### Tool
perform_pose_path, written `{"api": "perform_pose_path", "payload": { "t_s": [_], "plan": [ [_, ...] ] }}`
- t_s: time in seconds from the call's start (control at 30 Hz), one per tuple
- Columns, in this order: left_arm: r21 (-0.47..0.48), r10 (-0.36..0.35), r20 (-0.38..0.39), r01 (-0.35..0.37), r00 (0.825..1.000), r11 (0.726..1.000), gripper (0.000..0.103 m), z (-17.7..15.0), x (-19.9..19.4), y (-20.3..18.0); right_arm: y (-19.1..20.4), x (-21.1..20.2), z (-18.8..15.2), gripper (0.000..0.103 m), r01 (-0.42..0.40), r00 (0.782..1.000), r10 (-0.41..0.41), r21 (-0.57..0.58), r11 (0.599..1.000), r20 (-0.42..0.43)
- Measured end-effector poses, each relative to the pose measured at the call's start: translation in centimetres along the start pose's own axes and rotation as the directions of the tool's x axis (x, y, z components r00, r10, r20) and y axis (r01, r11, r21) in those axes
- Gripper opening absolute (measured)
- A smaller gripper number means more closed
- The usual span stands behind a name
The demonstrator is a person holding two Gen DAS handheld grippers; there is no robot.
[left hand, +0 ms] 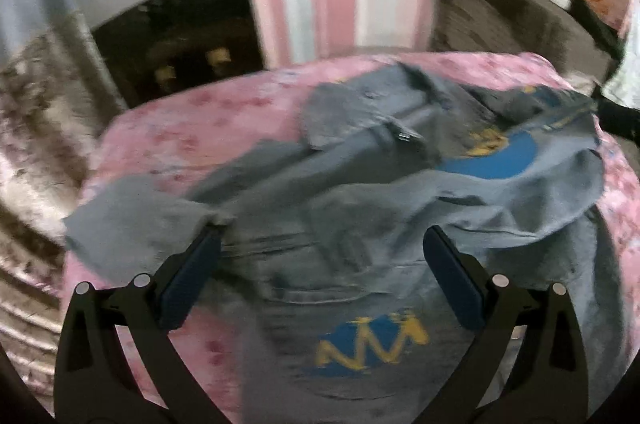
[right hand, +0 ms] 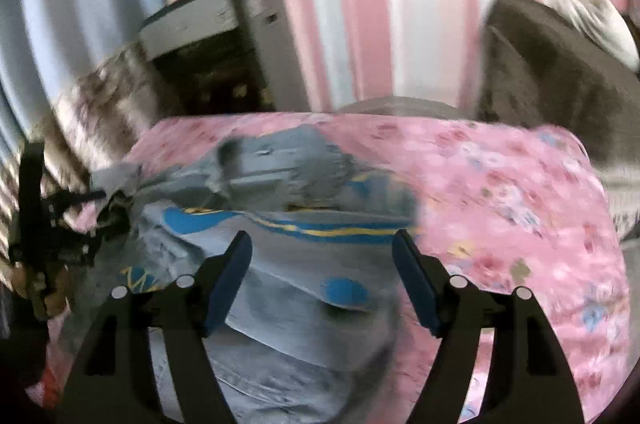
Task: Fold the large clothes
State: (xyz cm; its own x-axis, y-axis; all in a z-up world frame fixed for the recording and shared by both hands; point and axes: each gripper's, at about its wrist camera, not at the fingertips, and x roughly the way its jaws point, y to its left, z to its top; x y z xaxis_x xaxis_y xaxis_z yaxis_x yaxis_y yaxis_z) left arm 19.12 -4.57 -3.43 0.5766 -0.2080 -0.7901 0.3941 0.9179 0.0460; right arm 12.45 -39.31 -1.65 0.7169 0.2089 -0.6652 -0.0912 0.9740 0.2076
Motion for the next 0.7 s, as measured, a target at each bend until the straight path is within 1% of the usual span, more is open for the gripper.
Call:
{"api": "perform_pose_path", "payload": {
  "t_s": [0.07,0.13,0.2,0.23,0.27,0.3,0.33,0.37,0.4,0.43,0.5,0.57,0.63,0.7],
  "plan": [
    [0.032,-0.051,-0.026,0.052,0.998,0.998,0.1,0.1,0.7,-1.3,-1.7,-0.1,-0.4,0.073,-0.013,1.0,0.013,0.054,0.998,0.001],
    [0.063,-0.062,-0.048,0.065,0.997,0.996,0.1,0.2,1.8,-2.6,-3.2,0.5,-0.9,0.073,-0.007,1.0,0.008,0.095,0.995,-0.01],
    [0.079,-0.055,-0.074,0.061,0.996,0.995,0.099,0.3,3.0,-3.5,-4.4,1.6,-1.5,0.073,-0.017,1.0,0.02,0.136,0.991,-0.022],
    [0.079,-0.052,-0.092,0.059,0.994,0.995,0.085,0.4,3.8,-3.8,-4.6,2.1,-1.8,0.073,-0.027,0.999,0.032,0.15,0.988,-0.026],
    [0.069,-0.066,-0.112,0.074,0.991,0.995,0.076,0.6,4.7,-3.9,-4.6,2.8,-1.9,0.073,-0.038,0.999,0.043,0.162,0.986,-0.028],
    [0.058,-0.07,-0.125,0.078,0.99,0.995,0.059,0.8,5.3,-4.0,-4.8,3.6,-2.1,0.073,-0.053,0.998,0.06,0.179,0.982,-0.034],
    [0.05,-0.061,-0.124,0.068,0.99,0.996,0.045,1.0,5.5,-3.9,-5.0,4.0,-2.3,0.073,-0.061,0.997,0.069,0.191,0.98,-0.038],
    [0.035,-0.055,-0.112,0.06,0.992,0.998,0.04,1.3,5.7,-3.7,-5.1,4.4,-2.2,0.073,-0.071,0.996,0.079,0.197,0.978,-0.031],
    [0.025,-0.06,-0.105,0.063,0.993,0.998,0.031,1.5,5.7,-3.5,-5.0,4.6,-2.2,0.071,-0.079,0.996,0.086,0.195,0.978,-0.025],
    [0.015,-0.064,-0.096,0.066,0.993,0.998,0.024,1.7,5.6,-3.2,-4.9,5.0,-2.0,0.05,-0.09,0.995,0.094,0.191,0.978,-0.014],
    [-0.013,-0.073,-0.061,0.072,0.995,0.997,0.02,2.1,4.6,-2.4,-4.5,5.7,-1.4,0.028,-0.122,0.992,0.124,0.19,0.974,0.0],
    [-0.015,-0.036,0.006,0.036,0.999,0.999,0.02,2.4,2.3,-1.6,-3.1,5.7,-0.3,0.024,-0.131,0.991,0.128,0.154,0.979,0.027],
    [-0.005,0.021,0.08,-0.02,0.997,1.0,0.02,2.4,-0.3,-0.5,-1.2,5.6,0.9,0.022,-0.134,0.991,0.132,0.094,0.987,0.03],
    [0.008,0.072,0.087,-0.073,0.994,0.997,0.02,2.2,-1.2,0.4,0.9,6.0,2.5,0.023,-0.132,0.991,0.132,0.046,0.99,0.019]
  ]
}}
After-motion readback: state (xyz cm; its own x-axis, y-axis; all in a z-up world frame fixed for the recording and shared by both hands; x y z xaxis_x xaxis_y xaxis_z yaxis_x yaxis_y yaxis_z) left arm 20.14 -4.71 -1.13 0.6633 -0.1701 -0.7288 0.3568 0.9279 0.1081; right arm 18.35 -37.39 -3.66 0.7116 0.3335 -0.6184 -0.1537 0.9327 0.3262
